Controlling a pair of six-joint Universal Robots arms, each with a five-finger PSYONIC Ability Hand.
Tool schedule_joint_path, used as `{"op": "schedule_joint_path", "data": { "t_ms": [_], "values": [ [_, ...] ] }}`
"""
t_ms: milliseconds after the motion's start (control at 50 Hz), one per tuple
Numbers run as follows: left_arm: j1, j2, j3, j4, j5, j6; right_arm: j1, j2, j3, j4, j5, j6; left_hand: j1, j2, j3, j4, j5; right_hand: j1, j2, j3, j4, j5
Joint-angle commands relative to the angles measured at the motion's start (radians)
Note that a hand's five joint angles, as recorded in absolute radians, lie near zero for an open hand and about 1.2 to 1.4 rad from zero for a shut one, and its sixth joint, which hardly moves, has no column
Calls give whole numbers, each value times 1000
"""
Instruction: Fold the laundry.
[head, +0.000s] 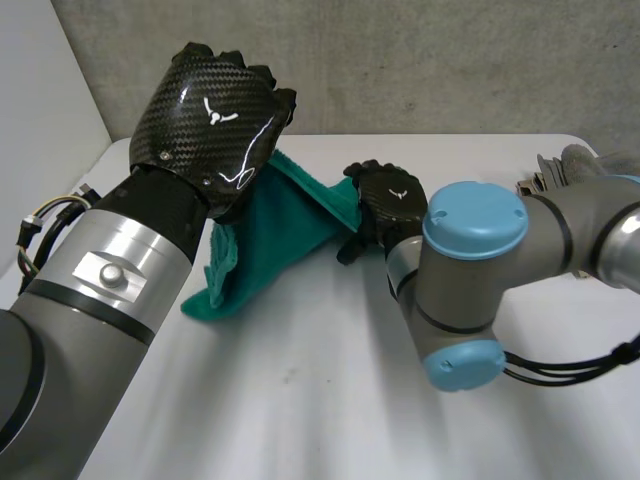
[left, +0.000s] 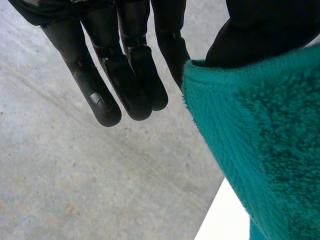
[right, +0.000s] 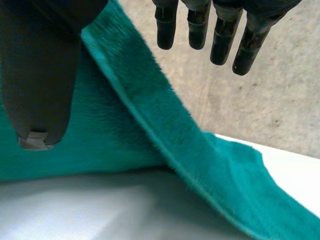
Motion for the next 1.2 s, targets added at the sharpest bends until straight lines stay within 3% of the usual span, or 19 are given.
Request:
{"op": "schedule_joint_path", "data": {
  "t_ms": [20, 160, 260, 320, 400, 420, 440, 560, 640, 720, 800, 940, 1100, 1200],
  "values": [
    [-19, 78, 2, -1, -25, -54, 1, 135, -151, -65, 36, -16, 251, 196, 201, 193, 242, -32, -51, -45, -65, -64],
    [-1, 135, -1, -2, -31, -67, -16, 238, -222, -44, 30, -57, 251, 196, 201, 193, 242, -32, -51, -45, -65, -64],
    [33, 163, -6, -7, -31, -65, -158, 248, -208, -30, 18, -157, 251, 196, 201, 193, 242, -32, -51, -45, -65, -64],
    [54, 180, -8, -18, -30, -68, -218, 249, -208, -21, -17, -186, 251, 196, 201, 193, 242, 107, 88, 94, 74, 75],
    [85, 181, -11, -29, -27, -71, -281, 252, -197, 14, -158, -191, 251, 196, 201, 193, 242, 644, 625, 631, 611, 611],
    [89, 183, -12, -29, -27, -73, -293, 248, -190, 30, -215, -188, 251, 196, 201, 193, 242, 1008, 989, 995, 975, 976],
    [96, 181, -14, -29, -27, -73, -301, 243, -183, 39, -243, -188, 251, 196, 201, 193, 242, 1188, 1169, 1175, 1155, 1156],
    [137, 180, -26, -29, -24, -71, -342, 160, -122, 77, -310, -212, 251, 196, 201, 193, 242, 1190, 1171, 1177, 1157, 1157],
    [181, 168, -31, -32, -21, -71, -388, -11, -53, 123, -340, -281, 251, 196, 201, 193, 242, 1190, 1171, 1177, 1157, 1157],
    [250, 151, -40, -42, -16, -71, -448, -180, -6, 244, -461, -386, 251, 196, 201, 193, 242, 1190, 1171, 1177, 1157, 1157],
    [300, 122, -55, -71, 28, -70, -546, -303, -24, 517, -540, -594, 251, 196, 201, 193, 242, 1190, 1171, 1177, 1157, 1157],
    [358, 69, -66, -151, 150, -73, -586, -530, -53, 888, -539, -938, 251, 196, 201, 193, 242, 1190, 1171, 1177, 1157, 1157],
    [364, -133, -40, -242, 206, -70, -571, -526, 62, 930, -528, -984, 251, 196, 201, 193, 242, 1190, 1171, 1177, 1157, 1157],
    [366, -317, 46, -242, 199, -62, -502, -340, 39, 921, -449, -1012, 251, 196, 201, 193, 242, 1190, 1171, 1177, 1157, 1157]
  ]
}}
